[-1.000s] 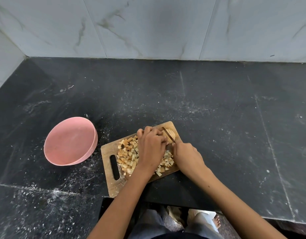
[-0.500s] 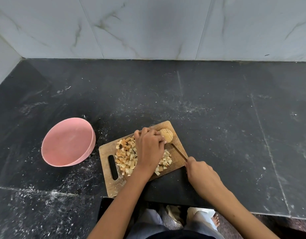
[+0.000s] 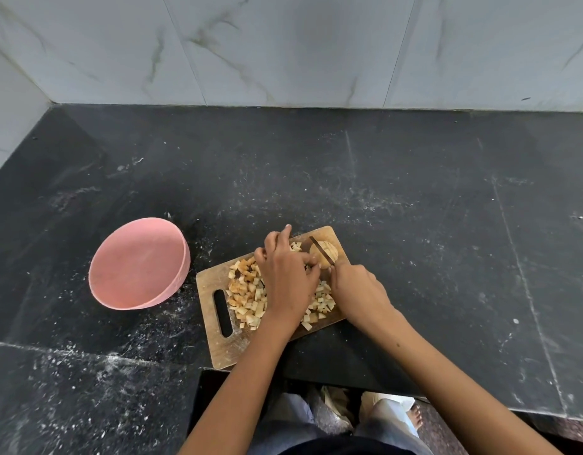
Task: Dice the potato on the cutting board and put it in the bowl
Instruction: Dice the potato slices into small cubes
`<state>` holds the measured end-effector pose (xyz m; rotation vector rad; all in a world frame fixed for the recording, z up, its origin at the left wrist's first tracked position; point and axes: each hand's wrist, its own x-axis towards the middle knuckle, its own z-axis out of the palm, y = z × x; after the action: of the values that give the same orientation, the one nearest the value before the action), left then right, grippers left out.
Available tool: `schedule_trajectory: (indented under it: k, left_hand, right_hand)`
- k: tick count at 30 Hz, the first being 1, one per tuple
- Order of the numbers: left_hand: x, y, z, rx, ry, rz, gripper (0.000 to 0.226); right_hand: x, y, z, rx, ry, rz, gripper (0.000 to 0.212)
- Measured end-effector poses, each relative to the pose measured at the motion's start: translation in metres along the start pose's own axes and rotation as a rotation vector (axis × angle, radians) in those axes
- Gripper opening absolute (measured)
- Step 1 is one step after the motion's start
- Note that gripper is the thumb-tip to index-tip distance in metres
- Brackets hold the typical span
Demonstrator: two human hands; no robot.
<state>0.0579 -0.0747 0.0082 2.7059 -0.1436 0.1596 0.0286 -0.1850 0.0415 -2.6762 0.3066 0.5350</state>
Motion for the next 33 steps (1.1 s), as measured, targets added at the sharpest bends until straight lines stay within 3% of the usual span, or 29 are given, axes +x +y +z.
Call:
schedule_trajectory:
  k: [14, 22, 33]
  left_hand:
    - [0.001, -0.003, 0.001, -0.077, -0.018, -0.006, 0.009]
    - [0.002, -0.004, 0.000, -0.073, -0.057, -0.050, 0.004]
    - [-0.001, -0.004, 0.002, -0.157, -0.054, -0.119, 0.004]
  right_hand:
    - [-0.043, 0.028, 0.008, -0.125, -0.170, 0.075, 0.021]
    - [-0.045, 0.027, -0.005, 0.066, -0.046, -0.003, 0.033]
    - [-0.012, -0.001, 0.006, -0.057, -0.052, 0.013, 0.021]
